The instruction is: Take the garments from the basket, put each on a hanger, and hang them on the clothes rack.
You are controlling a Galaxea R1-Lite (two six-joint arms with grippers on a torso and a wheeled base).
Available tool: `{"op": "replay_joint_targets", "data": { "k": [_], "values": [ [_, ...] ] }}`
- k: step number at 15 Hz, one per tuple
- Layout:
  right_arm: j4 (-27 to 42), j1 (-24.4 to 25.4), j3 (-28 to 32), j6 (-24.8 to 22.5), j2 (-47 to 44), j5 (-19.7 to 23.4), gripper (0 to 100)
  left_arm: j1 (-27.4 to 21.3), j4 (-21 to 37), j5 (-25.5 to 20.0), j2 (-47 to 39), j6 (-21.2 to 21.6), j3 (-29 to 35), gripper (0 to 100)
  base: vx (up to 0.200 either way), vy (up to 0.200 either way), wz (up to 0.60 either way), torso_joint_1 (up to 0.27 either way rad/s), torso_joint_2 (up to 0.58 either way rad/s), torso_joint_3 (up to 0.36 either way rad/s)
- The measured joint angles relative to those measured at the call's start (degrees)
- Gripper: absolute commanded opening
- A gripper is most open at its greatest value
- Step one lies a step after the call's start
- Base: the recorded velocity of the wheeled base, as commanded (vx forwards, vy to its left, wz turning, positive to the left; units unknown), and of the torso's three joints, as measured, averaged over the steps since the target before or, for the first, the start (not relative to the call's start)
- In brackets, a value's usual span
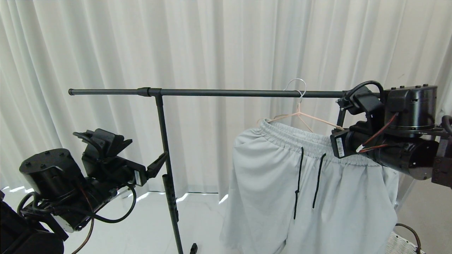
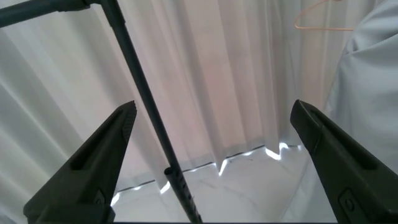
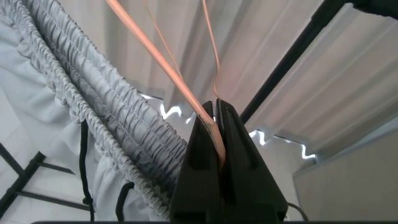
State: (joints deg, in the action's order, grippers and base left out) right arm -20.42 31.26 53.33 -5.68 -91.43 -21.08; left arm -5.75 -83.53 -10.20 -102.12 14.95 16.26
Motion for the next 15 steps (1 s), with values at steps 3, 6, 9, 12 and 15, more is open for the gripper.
{"op": "replay_joint_targets", "data": {
  "k": [3, 6, 9, 12, 15],
  "values": [
    [0.0, 1.0, 0.0, 0.1, -0.4, 0.0, 0, 0.0, -0.3, 0.0, 0.1, 0.0, -0.4, 100, 0.2, 0.0, 0.0, -0.006, 0.0, 0.002],
    [-0.1, 1.5, 0.2, 0.2, -0.9, 0.0, 0, 0.0, -0.2, 0.0, 0.2, 0.0, -0.5, 100, 0.2, 0.0, 0.0, 0.012, 0.01, 0.001],
    [-0.3, 1.8, 0.4, 0.2, -1.7, 0.0, 0, 0.0, -0.2, -0.1, 0.2, 0.0, -0.5, 100, 0.2, 0.0, 0.0, 0.004, 0.0, -0.001],
    [-0.5, 1.7, 2.2, 0.4, -3.2, 0.0, 0, 0.0, -0.1, -0.1, 0.0, 0.0, -0.6, 100, 0.0, 0.0, 0.0, 0.0, 0.0, 0.0],
    [-0.4, 1.5, 4.5, 1.2, -5.1, -0.3, 0, 0.0, -0.3, -0.1, 0.0, 0.0, -0.7, 100, 0.0, 0.0, 0.0, 0.0, 0.0, 0.0]
  ]
}}
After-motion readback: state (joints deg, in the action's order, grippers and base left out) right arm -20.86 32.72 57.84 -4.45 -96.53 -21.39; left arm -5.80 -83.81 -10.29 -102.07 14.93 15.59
